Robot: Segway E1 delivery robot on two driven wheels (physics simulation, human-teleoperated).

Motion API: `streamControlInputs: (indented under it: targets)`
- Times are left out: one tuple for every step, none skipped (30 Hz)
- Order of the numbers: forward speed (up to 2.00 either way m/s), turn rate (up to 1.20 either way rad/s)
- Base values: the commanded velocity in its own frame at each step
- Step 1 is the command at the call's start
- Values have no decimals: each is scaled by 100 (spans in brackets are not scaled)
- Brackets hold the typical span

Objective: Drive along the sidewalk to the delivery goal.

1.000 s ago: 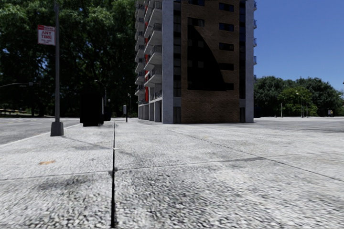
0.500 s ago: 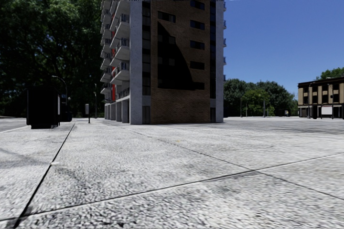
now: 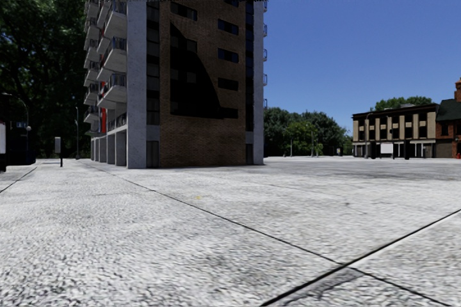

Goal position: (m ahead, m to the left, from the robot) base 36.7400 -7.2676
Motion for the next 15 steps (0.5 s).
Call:
streamControlInputs:
  targets:
    - [200, -43]
    - [200, -43]
    - [200, -43]
    - [200, -43]
    - [200, -43]
    - [200, -43]
    - [200, -43]
    - [200, -43]
    - [200, -43]
    - [200, -43]
    - [200, -43]
    - [200, -43]
    - [200, -43]
    - [200, -43]
    - [200, -38]
